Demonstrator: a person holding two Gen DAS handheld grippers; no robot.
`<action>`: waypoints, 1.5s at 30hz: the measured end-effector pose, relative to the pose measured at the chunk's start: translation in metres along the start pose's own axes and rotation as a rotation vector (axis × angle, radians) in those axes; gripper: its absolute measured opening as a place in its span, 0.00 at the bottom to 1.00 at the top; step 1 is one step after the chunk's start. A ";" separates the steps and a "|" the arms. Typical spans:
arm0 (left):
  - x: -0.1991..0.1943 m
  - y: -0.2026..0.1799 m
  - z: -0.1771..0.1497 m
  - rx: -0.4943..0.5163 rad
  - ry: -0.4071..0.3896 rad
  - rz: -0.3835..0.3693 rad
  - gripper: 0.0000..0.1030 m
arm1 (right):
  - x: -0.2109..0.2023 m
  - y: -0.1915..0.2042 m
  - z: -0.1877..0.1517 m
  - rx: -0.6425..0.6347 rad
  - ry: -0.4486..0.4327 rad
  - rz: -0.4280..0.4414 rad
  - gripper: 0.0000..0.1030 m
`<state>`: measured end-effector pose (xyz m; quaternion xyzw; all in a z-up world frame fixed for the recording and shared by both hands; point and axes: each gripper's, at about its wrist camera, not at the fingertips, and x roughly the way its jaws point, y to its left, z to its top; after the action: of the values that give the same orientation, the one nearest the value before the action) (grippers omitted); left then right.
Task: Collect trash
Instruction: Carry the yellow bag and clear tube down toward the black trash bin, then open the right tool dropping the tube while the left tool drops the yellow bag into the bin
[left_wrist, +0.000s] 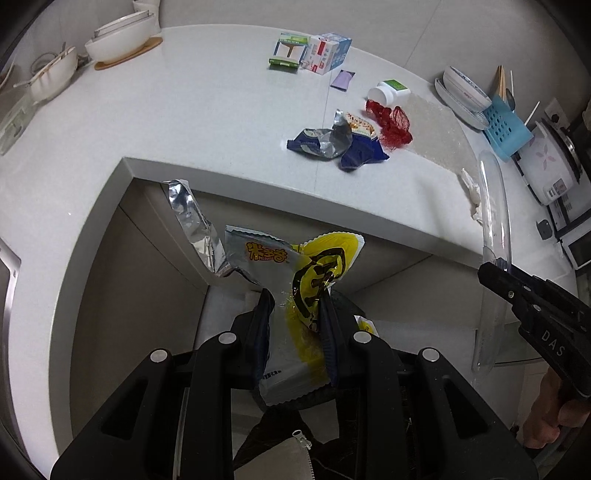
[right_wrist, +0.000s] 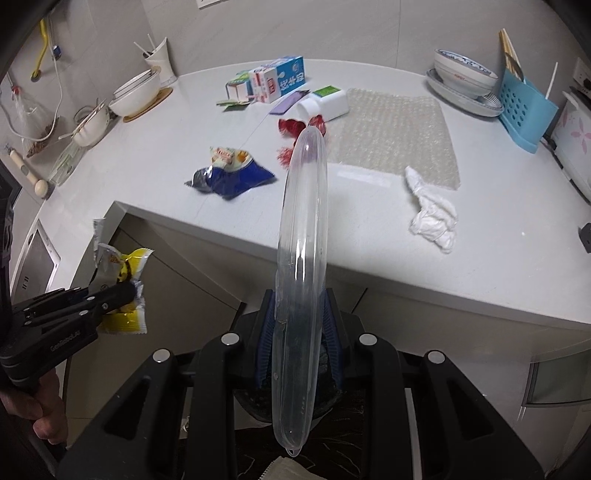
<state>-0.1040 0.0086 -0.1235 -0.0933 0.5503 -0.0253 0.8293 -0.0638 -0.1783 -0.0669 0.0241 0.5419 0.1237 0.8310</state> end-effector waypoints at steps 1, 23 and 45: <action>0.004 0.000 -0.002 -0.001 0.005 -0.002 0.23 | 0.005 0.000 -0.002 0.000 0.008 0.004 0.24; 0.086 0.017 -0.037 -0.006 0.046 0.003 0.23 | 0.106 0.002 -0.053 -0.086 0.115 0.014 0.24; 0.120 0.009 -0.042 -0.015 0.099 0.021 0.23 | 0.134 0.003 -0.067 -0.098 0.151 0.022 0.53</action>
<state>-0.0963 -0.0057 -0.2498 -0.0923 0.5918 -0.0168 0.8006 -0.0737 -0.1502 -0.2141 -0.0200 0.5960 0.1605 0.7865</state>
